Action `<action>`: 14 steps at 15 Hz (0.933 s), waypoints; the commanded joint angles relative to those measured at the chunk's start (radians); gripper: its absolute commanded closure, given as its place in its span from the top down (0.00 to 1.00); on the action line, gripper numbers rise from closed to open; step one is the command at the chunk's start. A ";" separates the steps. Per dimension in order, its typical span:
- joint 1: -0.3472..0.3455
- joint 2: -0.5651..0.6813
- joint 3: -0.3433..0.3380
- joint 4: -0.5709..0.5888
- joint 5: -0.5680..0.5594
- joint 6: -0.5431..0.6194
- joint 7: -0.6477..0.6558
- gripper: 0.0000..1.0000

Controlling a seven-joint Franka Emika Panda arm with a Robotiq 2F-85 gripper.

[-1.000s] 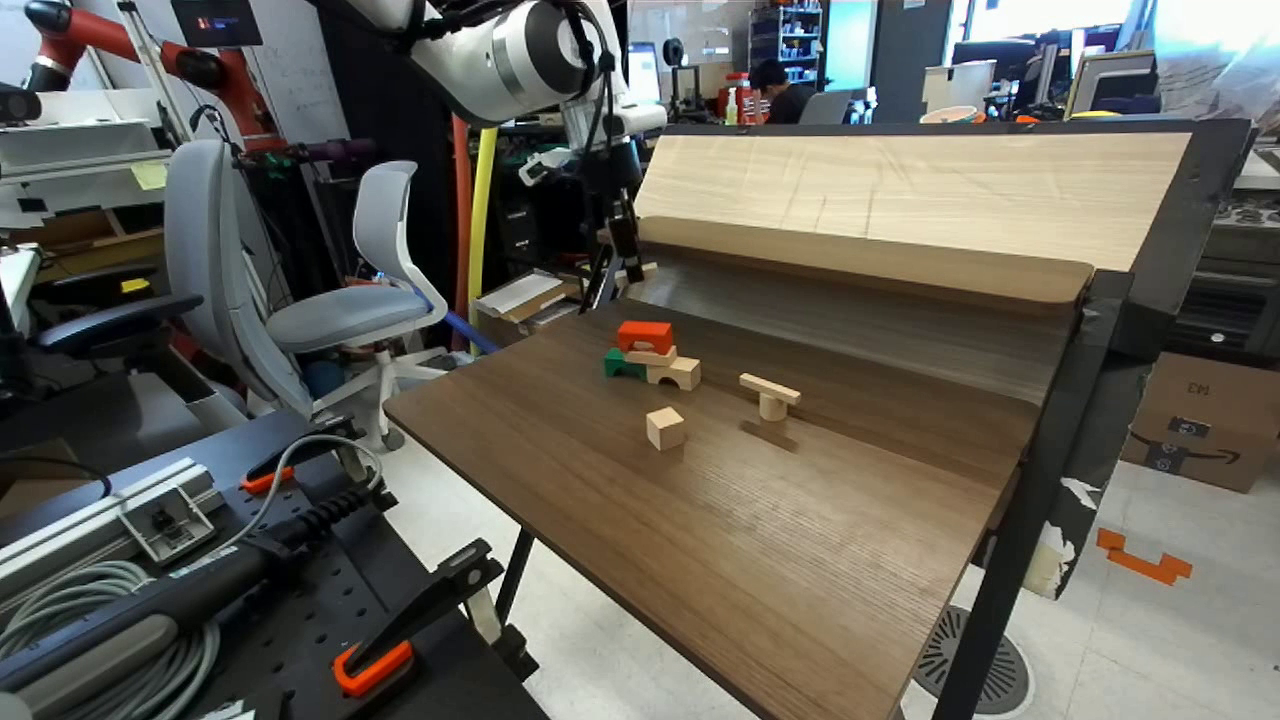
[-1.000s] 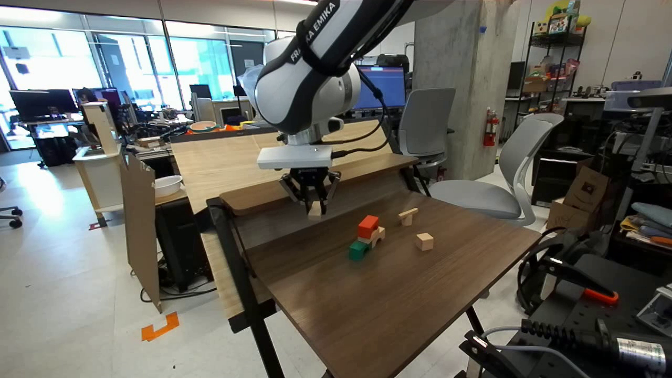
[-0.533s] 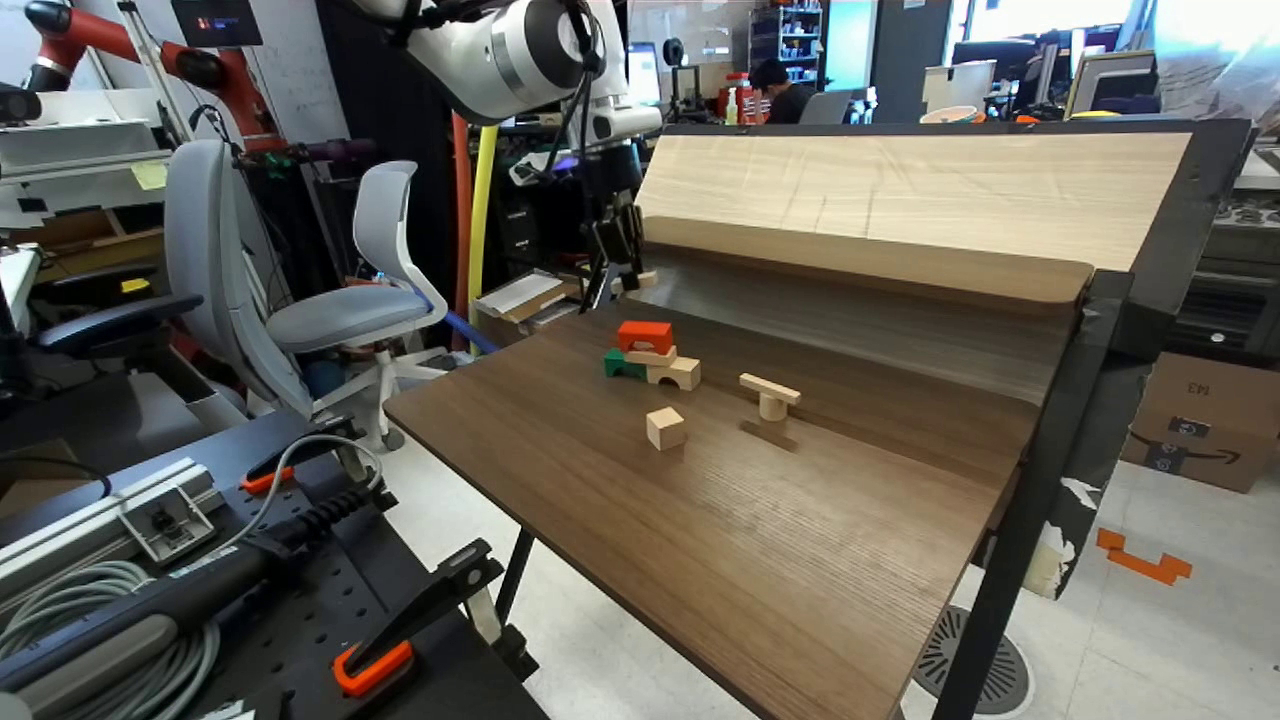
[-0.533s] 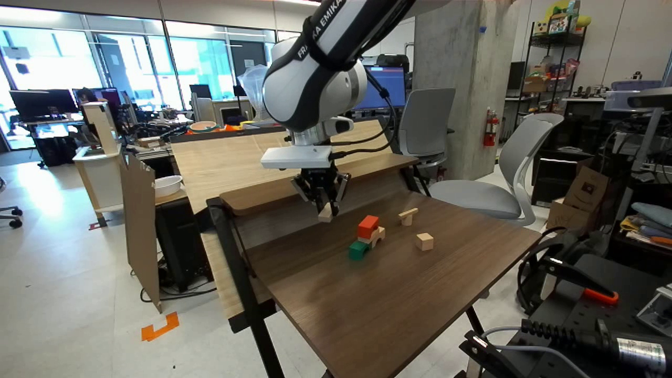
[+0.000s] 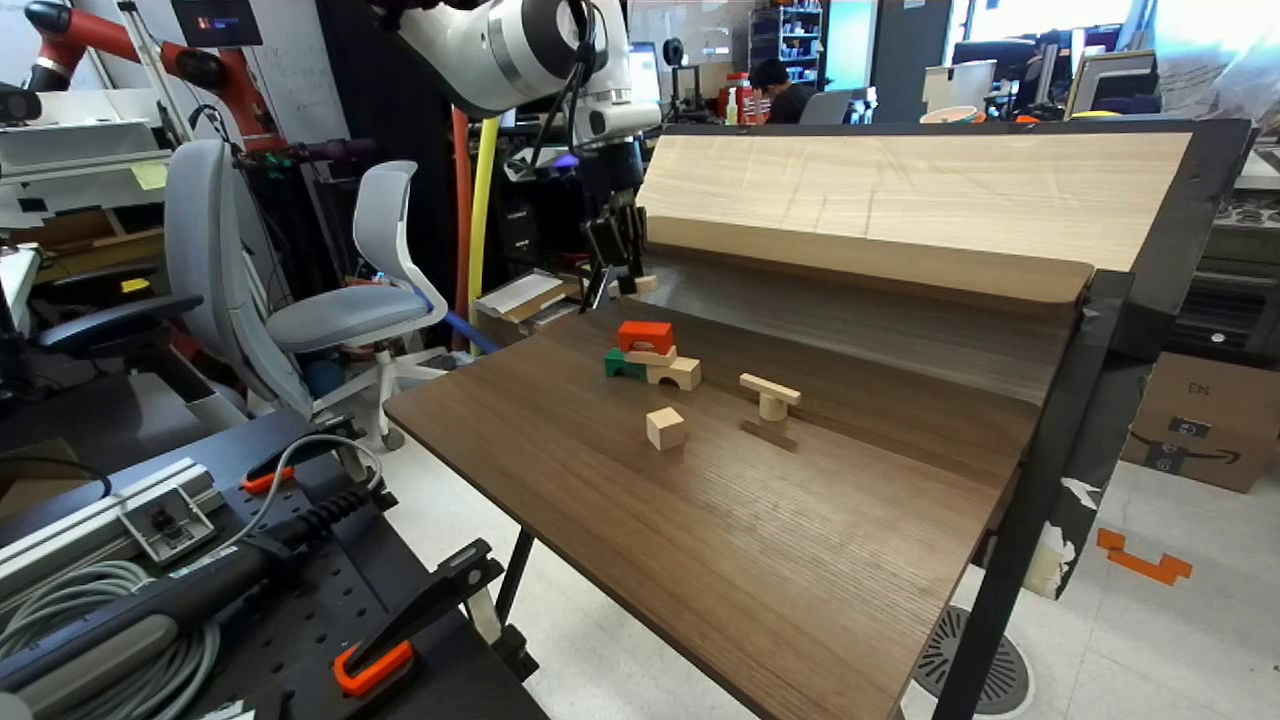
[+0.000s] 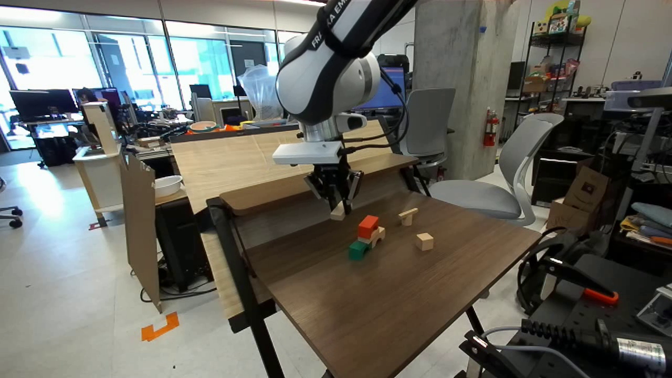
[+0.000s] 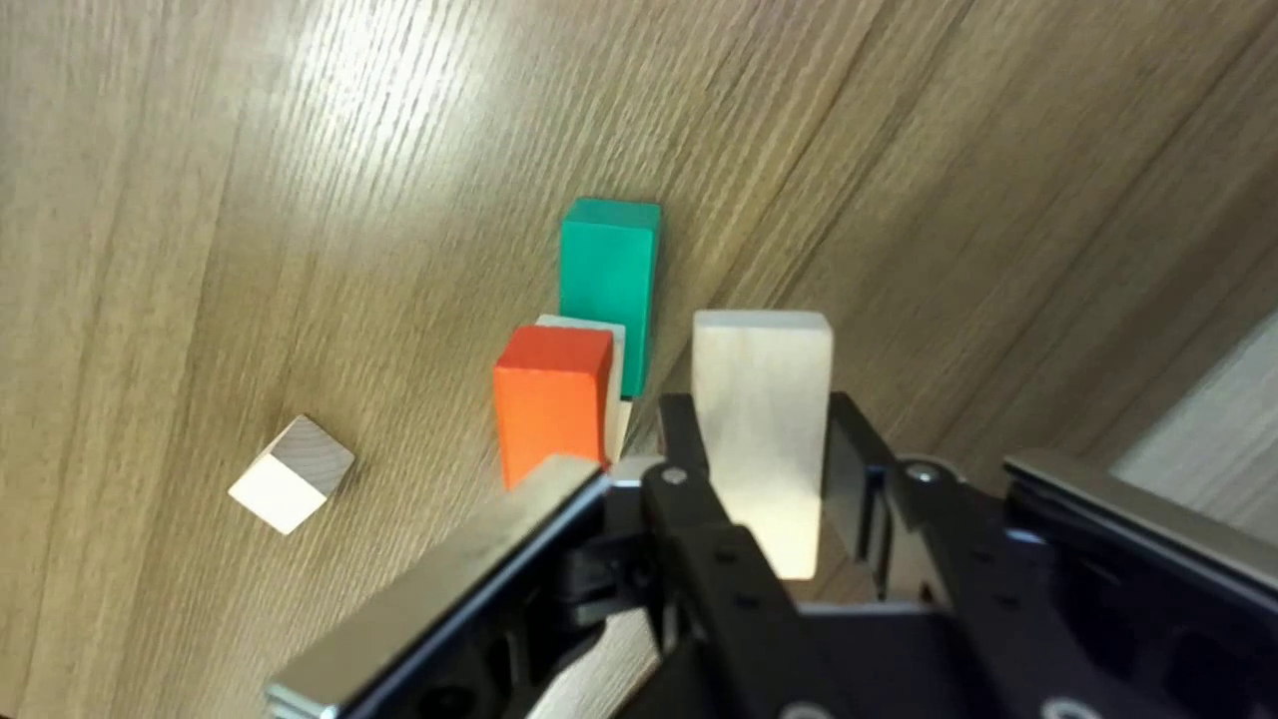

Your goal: Put the wooden block on top of the orange block

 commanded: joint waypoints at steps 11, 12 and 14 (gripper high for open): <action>-0.095 -0.119 0.035 -0.197 0.032 0.034 -0.019 0.08; -0.104 -0.121 0.042 -0.200 0.040 0.040 -0.023 0.08; -0.117 -0.128 0.056 -0.208 0.057 0.049 -0.029 0.08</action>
